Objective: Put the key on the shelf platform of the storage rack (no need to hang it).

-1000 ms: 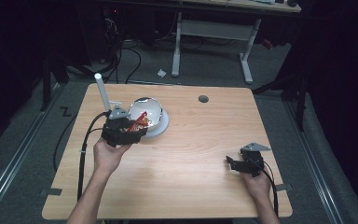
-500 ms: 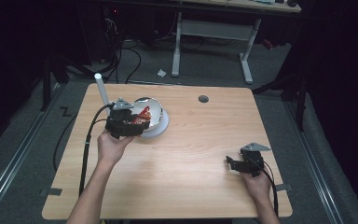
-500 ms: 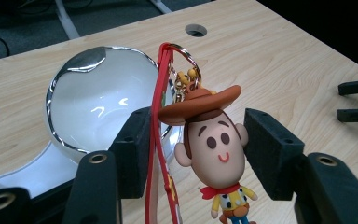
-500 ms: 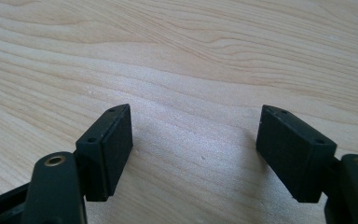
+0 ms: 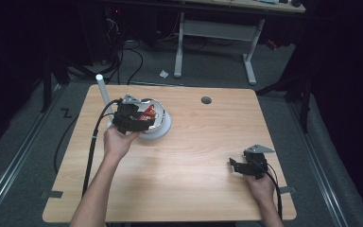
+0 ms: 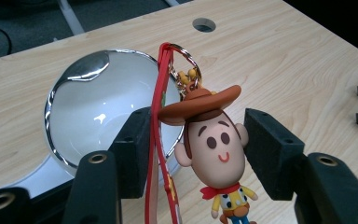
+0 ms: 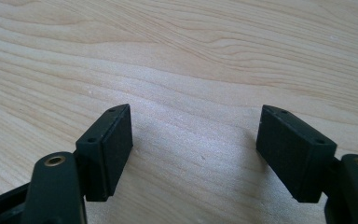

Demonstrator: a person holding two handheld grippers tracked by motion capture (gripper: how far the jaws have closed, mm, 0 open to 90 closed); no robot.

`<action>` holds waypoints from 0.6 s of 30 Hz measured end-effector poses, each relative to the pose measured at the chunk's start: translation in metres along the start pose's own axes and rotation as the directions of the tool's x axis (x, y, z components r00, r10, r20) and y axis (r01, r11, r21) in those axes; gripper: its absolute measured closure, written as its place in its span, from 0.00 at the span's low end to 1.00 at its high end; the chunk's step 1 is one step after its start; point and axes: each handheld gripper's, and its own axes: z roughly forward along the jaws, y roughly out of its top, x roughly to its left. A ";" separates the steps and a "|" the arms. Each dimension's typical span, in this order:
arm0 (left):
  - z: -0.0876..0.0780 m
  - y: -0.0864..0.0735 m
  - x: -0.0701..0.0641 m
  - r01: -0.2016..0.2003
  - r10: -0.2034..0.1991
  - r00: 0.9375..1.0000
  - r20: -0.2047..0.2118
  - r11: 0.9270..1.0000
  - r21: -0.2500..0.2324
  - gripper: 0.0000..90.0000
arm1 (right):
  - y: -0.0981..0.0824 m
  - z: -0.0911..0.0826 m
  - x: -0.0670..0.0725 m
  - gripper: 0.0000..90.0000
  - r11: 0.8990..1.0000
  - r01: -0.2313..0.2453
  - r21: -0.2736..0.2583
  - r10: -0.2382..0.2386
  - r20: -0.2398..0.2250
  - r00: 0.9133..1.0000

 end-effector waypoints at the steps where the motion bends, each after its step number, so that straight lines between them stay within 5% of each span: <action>1: 0.001 0.001 0.001 0.007 -0.007 1.000 0.007 1.000 -0.006 0.50 | 0.000 0.000 0.000 0.30 1.000 0.000 0.000 0.000 0.000 1.000; 8: 0.010 0.001 0.007 0.032 -0.032 0.999 0.000 0.999 0.004 0.50 | 0.000 0.000 0.000 0.30 1.000 -0.001 0.000 0.001 -0.001 1.000; 18: 0.024 0.005 0.007 0.015 -0.014 1.000 -0.023 0.999 0.029 0.50 | 0.000 0.000 0.000 0.30 1.000 -0.001 0.001 0.001 -0.001 1.000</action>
